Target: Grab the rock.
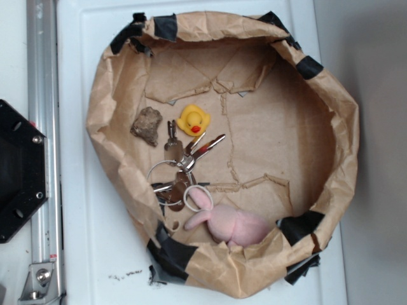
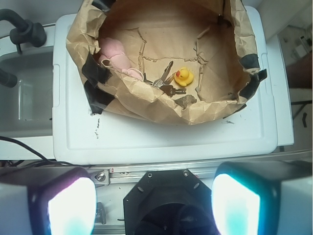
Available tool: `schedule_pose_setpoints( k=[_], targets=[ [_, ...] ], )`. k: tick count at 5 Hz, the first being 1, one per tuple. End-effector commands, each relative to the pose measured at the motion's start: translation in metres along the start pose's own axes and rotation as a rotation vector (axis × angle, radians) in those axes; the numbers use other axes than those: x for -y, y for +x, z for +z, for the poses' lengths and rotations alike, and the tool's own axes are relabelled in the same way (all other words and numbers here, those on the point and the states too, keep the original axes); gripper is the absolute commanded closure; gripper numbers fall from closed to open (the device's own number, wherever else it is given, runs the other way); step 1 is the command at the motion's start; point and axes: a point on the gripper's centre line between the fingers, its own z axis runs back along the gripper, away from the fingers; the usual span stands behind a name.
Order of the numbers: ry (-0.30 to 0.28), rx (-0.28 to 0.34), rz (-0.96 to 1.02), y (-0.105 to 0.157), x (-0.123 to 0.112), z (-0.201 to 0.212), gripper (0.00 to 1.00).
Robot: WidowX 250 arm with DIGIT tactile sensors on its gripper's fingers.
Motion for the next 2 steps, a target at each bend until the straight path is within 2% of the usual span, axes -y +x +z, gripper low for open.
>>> schedule_pose_setpoints(
  k=[1,2],
  targets=[
    [0.0,0.0,0.0,0.0,0.0,0.0,0.0],
    [0.007,-0.008,0.059,0.043,-0.028,-0.024,0.0]
  ],
)
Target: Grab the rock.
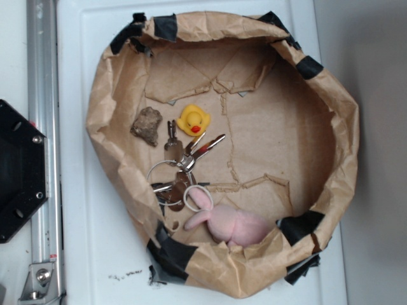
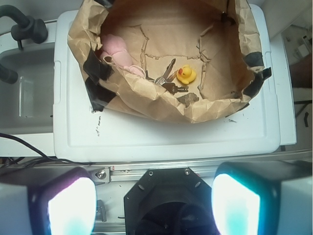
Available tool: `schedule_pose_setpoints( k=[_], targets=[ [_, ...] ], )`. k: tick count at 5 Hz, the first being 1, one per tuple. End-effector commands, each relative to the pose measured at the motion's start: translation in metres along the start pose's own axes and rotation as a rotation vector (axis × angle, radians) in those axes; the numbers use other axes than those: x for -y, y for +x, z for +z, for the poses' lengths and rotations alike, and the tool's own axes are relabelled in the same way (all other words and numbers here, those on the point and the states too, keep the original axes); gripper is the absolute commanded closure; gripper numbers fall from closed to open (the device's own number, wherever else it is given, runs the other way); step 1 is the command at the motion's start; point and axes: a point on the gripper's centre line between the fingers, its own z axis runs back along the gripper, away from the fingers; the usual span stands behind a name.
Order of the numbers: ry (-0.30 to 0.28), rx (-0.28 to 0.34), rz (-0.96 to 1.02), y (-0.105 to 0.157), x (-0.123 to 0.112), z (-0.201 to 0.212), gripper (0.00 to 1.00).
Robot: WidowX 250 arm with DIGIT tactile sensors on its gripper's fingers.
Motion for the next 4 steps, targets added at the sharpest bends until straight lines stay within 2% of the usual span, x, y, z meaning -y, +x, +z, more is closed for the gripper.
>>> schedule_pose_setpoints(
  k=[1,2,3,4],
  targets=[
    [0.013,-0.063,0.068,0.079,-0.041,-0.056,0.0],
    [0.035,-0.185,0.032,0.094,-0.045,-0.112,0.0],
    [0.053,-0.264,-0.035,0.085,-0.047,-0.163,0.0],
    [0.063,-0.219,-0.093,0.072,-0.05,-0.201,0.0]
  ],
)
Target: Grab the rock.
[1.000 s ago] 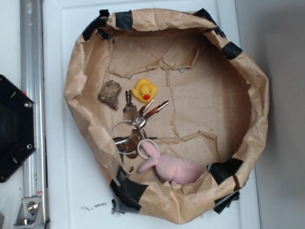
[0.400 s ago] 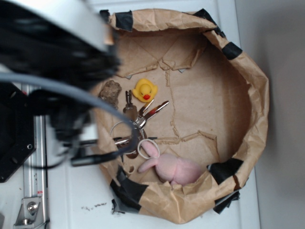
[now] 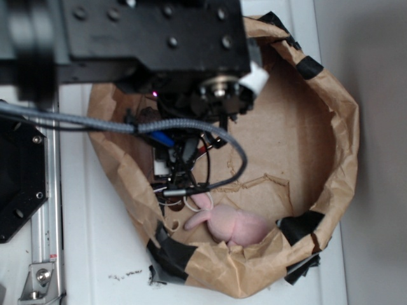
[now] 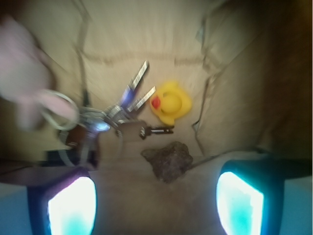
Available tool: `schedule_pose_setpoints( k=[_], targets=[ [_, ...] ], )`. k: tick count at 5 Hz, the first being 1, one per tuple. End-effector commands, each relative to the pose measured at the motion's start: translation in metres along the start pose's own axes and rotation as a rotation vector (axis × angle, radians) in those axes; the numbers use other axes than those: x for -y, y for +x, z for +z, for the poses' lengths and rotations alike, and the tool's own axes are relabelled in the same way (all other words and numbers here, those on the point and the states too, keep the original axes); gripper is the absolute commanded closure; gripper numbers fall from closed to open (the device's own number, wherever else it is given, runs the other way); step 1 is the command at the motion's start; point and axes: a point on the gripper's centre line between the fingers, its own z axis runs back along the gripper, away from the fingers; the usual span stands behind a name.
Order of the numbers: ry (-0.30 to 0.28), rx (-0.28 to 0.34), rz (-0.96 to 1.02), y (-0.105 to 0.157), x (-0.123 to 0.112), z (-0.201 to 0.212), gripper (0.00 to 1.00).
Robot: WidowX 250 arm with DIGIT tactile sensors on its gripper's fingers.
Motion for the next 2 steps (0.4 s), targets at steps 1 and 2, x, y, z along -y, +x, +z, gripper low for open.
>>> schedule_pose_setpoints(
  k=[1,2],
  targets=[
    [0.033,0.099,-0.131,-0.001,-0.004,-0.053,0.0],
    [0.029,0.138,-0.139,-0.014,-0.019,-0.051,0.0]
  ],
)
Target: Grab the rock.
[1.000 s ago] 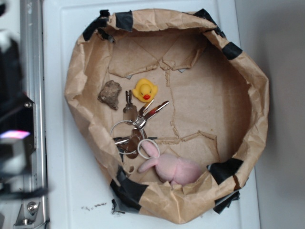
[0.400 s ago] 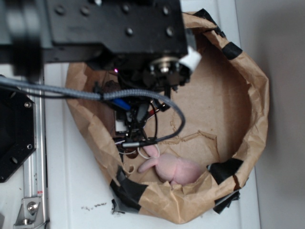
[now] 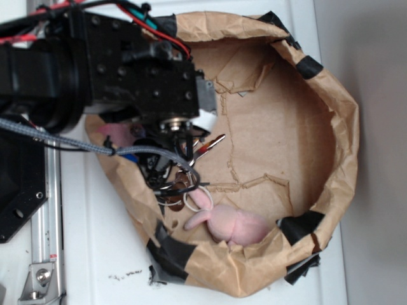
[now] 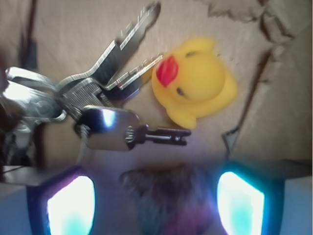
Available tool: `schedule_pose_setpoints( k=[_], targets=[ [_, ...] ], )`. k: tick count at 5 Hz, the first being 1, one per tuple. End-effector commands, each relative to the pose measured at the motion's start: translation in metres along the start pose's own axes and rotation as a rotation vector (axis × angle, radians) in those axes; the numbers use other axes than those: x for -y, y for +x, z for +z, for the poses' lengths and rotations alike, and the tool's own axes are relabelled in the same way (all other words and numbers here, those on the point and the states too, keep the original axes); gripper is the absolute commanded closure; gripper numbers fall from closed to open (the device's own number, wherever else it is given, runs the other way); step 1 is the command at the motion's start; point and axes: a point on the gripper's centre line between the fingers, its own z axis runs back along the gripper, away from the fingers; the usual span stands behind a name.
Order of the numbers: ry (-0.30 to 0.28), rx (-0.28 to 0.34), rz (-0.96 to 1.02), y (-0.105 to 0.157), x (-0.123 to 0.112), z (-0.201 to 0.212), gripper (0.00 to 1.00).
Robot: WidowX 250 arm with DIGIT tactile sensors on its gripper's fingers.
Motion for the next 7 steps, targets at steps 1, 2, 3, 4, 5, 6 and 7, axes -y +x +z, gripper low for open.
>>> schedule_pose_setpoints(
  k=[1,2,3,4,5,6,7],
  targets=[
    [-0.016,0.081,0.009,-0.026,-0.026,0.001,0.0],
    [-0.052,0.138,0.043,-0.018,-0.018,-0.009,0.0],
    [-0.045,0.136,0.027,-0.015,-0.013,-0.019,1.0],
    [-0.075,0.144,0.028,-0.015,-0.011,-0.012,1.0],
    [-0.089,0.162,0.057,-0.015,-0.011,-0.007,1.0],
    [-0.086,0.169,0.07,-0.01,-0.005,0.002,1.0],
    [-0.085,0.157,0.133,-0.01,-0.005,0.005,1.0]
  ],
)
